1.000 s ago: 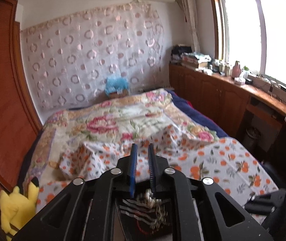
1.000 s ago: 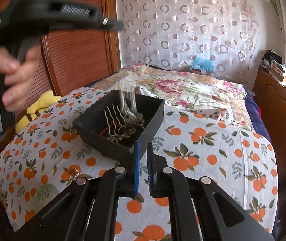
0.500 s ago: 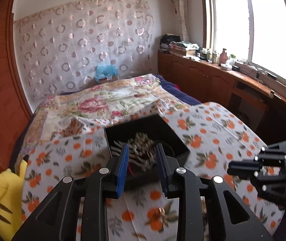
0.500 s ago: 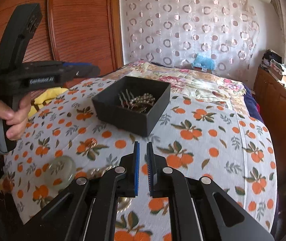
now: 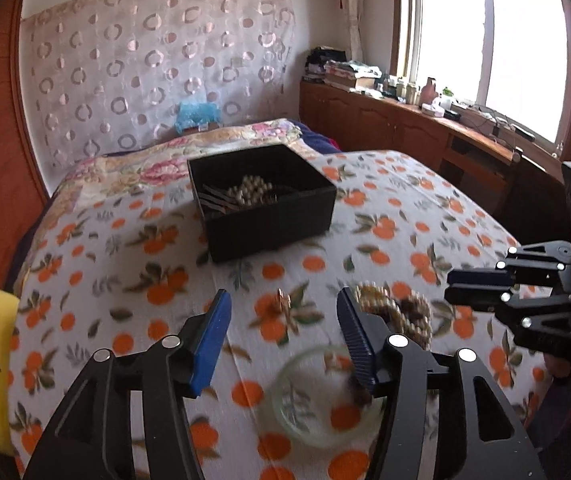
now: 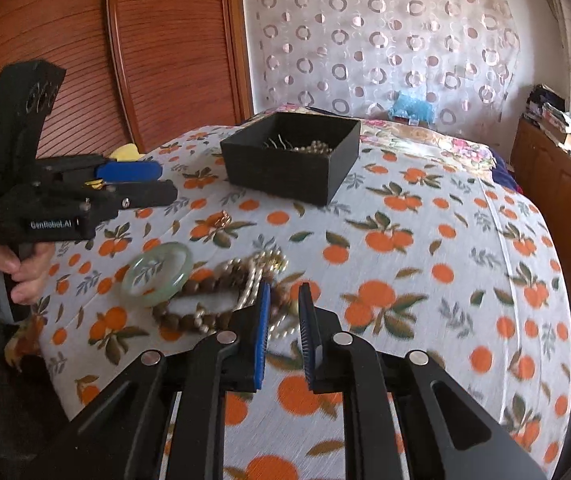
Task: Organize jewelry
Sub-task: 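Move both open tools back over the remaining jewelry pile, then grasp the brown beaded strand with the right tool while the left tool grasps the jade bangle, then lift and carry the beaded strand and jade bangle over the black box with both tools, then open both tools to drop the strand and bangle into the box, then move both open tools back to the remaining items on the sheet, then grasp the wooden bead bracelet with the left tool while the right tool grasps the green earring, then carry both items to the black box while the right tool opens, dropping the earring inside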
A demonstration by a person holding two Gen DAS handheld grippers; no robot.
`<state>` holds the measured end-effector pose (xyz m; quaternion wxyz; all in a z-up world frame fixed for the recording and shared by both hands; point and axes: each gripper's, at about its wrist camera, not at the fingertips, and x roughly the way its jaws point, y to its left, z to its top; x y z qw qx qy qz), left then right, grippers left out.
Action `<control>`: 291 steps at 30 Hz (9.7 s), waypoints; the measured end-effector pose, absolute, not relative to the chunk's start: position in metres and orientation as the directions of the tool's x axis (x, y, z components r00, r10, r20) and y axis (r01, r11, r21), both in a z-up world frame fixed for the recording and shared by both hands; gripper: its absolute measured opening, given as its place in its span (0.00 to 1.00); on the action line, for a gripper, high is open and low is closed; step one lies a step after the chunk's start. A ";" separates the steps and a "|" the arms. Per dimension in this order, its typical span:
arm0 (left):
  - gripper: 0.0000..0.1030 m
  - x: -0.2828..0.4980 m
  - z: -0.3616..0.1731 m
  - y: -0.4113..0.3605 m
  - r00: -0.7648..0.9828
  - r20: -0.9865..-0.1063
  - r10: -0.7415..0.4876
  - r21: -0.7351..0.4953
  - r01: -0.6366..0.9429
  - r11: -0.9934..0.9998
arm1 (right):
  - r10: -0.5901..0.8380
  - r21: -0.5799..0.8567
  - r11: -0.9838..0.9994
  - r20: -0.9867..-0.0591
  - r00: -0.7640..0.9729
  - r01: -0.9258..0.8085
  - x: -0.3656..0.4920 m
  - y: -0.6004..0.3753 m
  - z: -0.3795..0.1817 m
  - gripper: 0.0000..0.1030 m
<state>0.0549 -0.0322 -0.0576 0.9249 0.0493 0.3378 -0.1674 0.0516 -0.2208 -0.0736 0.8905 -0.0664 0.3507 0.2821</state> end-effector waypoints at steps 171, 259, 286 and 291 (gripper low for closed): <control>0.67 0.203 -0.040 -0.050 0.748 -0.654 -0.113 0.117 0.248 0.962 | 0.417 0.038 0.857 -0.639 0.647 -0.514 0.212 -0.195 0.002 0.20; 0.12 0.021 -0.057 -0.032 0.700 -0.625 -0.346 -0.099 0.369 0.924 | 0.358 -0.004 0.830 -0.763 0.539 -0.557 0.030 -0.191 -0.097 0.39; 0.12 0.026 -0.025 -0.028 0.753 -0.556 -0.353 -0.097 0.363 0.927 | 0.426 0.025 0.829 -0.675 0.603 -0.558 0.053 -0.208 -0.057 0.11; 0.12 0.034 -0.016 -0.024 0.767 -0.541 -0.346 -0.093 0.354 0.931 | 0.422 0.009 0.835 -0.651 0.631 -0.549 0.066 -0.211 -0.042 0.11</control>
